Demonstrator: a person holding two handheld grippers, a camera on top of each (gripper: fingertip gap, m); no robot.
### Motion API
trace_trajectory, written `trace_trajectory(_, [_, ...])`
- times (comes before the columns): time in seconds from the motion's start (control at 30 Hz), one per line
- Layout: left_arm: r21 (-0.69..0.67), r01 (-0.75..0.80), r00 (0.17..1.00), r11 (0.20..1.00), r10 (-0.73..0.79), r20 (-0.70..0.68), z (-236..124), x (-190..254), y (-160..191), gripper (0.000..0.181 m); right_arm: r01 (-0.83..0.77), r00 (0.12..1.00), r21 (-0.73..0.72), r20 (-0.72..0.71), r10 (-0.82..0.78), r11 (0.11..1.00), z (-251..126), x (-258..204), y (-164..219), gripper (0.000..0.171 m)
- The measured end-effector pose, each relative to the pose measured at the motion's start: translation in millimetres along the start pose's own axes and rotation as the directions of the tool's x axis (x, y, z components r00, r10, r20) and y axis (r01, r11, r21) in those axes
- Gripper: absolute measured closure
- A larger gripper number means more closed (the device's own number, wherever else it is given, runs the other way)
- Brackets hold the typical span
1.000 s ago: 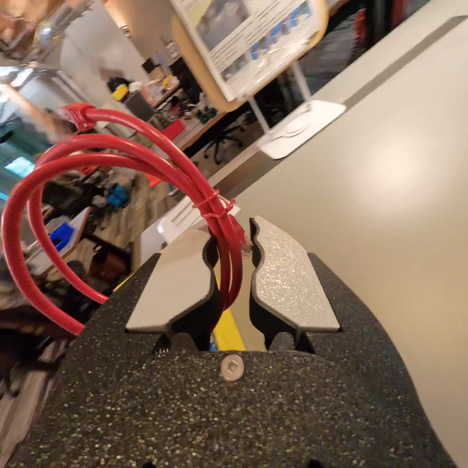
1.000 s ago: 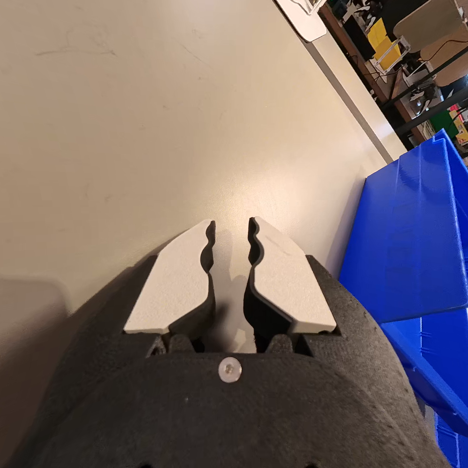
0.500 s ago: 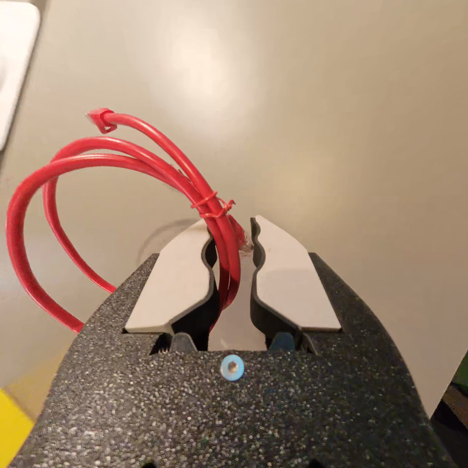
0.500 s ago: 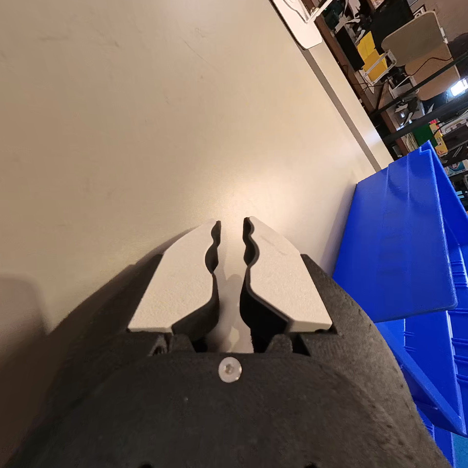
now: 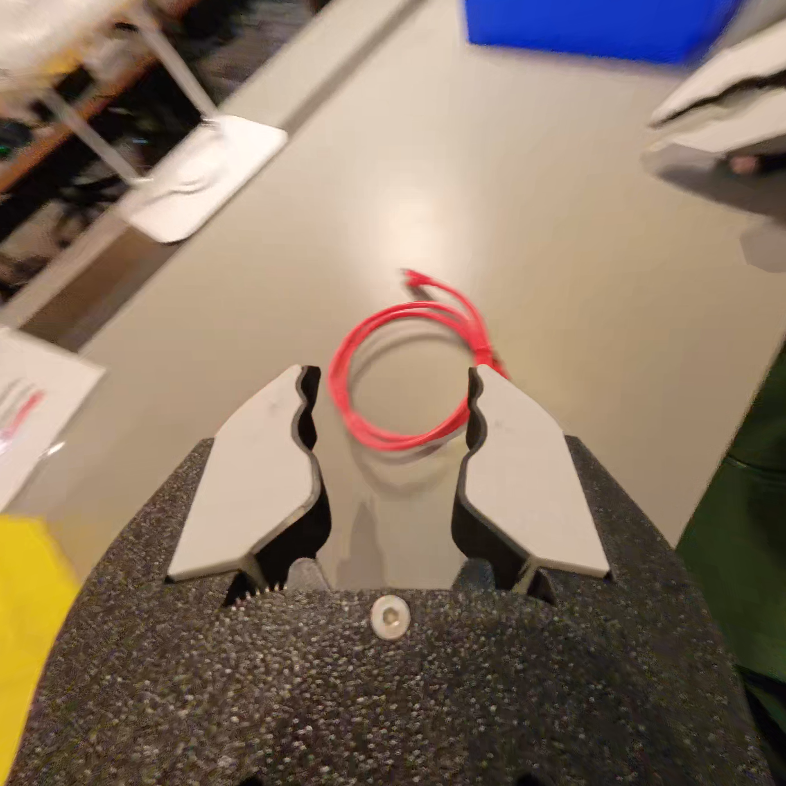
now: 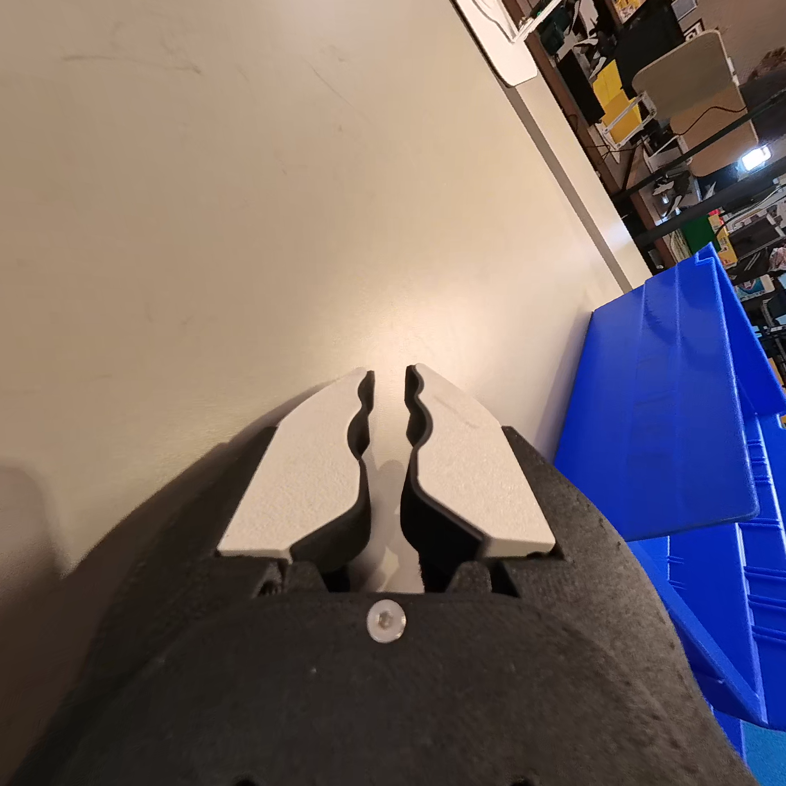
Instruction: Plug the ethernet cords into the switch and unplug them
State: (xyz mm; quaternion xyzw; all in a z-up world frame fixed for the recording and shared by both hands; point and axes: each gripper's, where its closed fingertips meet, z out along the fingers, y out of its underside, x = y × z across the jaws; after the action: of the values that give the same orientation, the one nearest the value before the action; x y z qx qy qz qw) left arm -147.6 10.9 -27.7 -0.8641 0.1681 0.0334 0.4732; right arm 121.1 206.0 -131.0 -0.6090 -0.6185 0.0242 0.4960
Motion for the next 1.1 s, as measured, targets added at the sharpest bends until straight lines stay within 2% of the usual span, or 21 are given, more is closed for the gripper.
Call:
trace_trajectory(0.03, [0.011, 0.03, 0.997, 0.999, -0.03, 0.068, -18, -21, 2, 0.113, 0.001, 1.0, 0.0, 0.0, -0.001, 1.0, 0, 0, 0, 0.157])
trace_trajectory(0.13, [0.029, 0.142, 0.953, 0.989, -0.145, 0.266, -74, -88, 22, 0.116, 0.0, 1.0, 0.0, 0.002, 0.0, 1.0, 0, 0, 0, 0.157])
trace_trajectory(0.23, [-0.011, 0.226, 0.867, 0.974, -0.197, 0.457, -127, -152, 63, 0.117, 0.003, 1.0, 0.0, 0.001, -0.003, 1.0, 0, 0, 0, 0.158])
trace_trajectory(0.3, [-0.062, 0.302, 0.815, 0.951, -0.224, 0.534, -153, -183, 96, 0.117, 0.008, 1.0, 0.001, -0.002, -0.008, 1.0, 0, -1, 0, 0.158])
trace_trajectory(0.37, [-0.099, 0.354, 0.795, 0.93, -0.243, 0.555, -165, -201, 122, 0.117, 0.012, 1.0, -0.005, -0.01, -0.012, 1.0, 0, 0, 1, 0.16])
trace_trajectory(0.5, [-0.142, 0.473, 0.783, 0.869, -0.341, 0.521, -159, -220, 162, 0.116, 0.007, 1.0, -0.014, -0.013, -0.007, 1.0, 1, 1, 2, 0.162])
trace_trajectory(0.57, [-0.148, 0.497, 0.801, 0.855, -0.386, 0.457, -149, -215, 169, 0.116, 0.0, 1.0, -0.015, -0.009, -0.001, 1.0, 1, 1, 2, 0.162])
trace_trajectory(0.7, [0.01, 0.517, 0.795, 0.856, -0.484, 0.367, -155, -213, 158, 0.115, -0.007, 1.0, -0.019, -0.007, 0.007, 1.0, 1, 1, 3, 0.161])
trace_trajectory(0.8, [0.151, 0.497, 0.806, 0.854, -0.519, 0.284, -162, -205, 137, 0.105, -0.007, 1.0, -0.019, -0.002, 0.007, 1.0, 0, 1, 3, 0.162])
trace_trajectory(0.87, [0.085, 0.466, 0.839, 0.881, -0.47, 0.273, -150, -191, 139, 0.093, -0.011, 1.0, -0.021, 0.0, 0.011, 1.0, 1, 1, 4, 0.163])
trace_trajectory(0.97, [-0.108, 0.412, 0.843, 0.905, -0.334, 0.421, -135, -196, 166, 0.076, -0.01, 1.0, -0.023, -0.003, 0.01, 1.0, 1, 1, 4, 0.163])
trace_trajectory(1.03, [-0.088, 0.422, 0.834, 0.902, -0.348, 0.427, -133, -203, 165, 0.064, 0.004, 1.0, -0.02, -0.014, -0.005, 1.0, 0, 1, 3, 0.163])
trace_trajectory(1.1, [-0.043, 0.454, 0.813, 0.89, -0.394, 0.428, -139, -212, 163, 0.07, 0.021, 0.999, -0.019, -0.023, -0.022, 1.0, -1, 0, 4, 0.165])
